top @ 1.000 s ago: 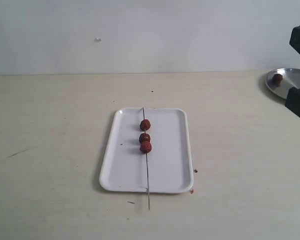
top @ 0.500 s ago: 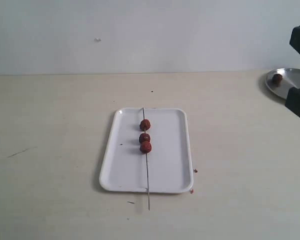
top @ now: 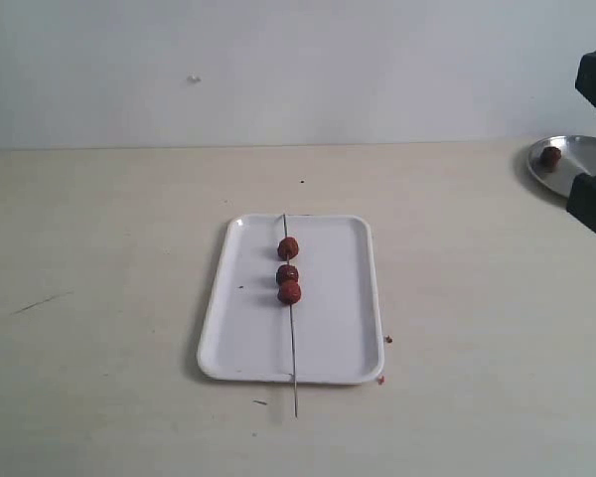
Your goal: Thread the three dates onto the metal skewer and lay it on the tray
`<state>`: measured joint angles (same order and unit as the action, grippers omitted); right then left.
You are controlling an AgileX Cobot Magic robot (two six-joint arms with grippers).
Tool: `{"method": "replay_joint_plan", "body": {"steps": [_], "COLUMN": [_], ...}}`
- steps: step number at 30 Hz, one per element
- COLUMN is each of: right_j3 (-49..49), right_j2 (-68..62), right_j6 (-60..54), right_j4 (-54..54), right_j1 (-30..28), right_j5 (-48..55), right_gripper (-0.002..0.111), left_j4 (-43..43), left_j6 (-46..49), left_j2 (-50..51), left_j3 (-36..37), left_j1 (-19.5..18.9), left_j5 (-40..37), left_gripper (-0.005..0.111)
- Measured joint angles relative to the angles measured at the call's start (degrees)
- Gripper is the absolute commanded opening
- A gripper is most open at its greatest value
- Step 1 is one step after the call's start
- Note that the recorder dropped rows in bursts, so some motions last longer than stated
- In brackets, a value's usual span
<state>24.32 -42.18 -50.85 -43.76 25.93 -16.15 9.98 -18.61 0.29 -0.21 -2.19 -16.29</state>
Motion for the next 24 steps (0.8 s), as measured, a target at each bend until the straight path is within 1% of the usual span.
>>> {"method": "replay_joint_plan", "body": {"steps": [19, 24], "right_j3": [0.0, -0.09], "right_j2": [0.19, 4.66], "right_j6": [0.0, 0.0], "right_j4": [0.0, 0.0], "right_j1": [0.0, 0.0], "right_j5": [0.0, 0.26], "right_gripper": [0.0, 0.0], "left_j4": [0.0, 0.0], "left_j6": [0.0, 0.0], "left_j2": [0.0, 0.0], "left_j3": [0.0, 0.0], "left_j1": [0.0, 0.0], "left_j5": [0.0, -0.04], "left_gripper": [0.0, 0.0]}}
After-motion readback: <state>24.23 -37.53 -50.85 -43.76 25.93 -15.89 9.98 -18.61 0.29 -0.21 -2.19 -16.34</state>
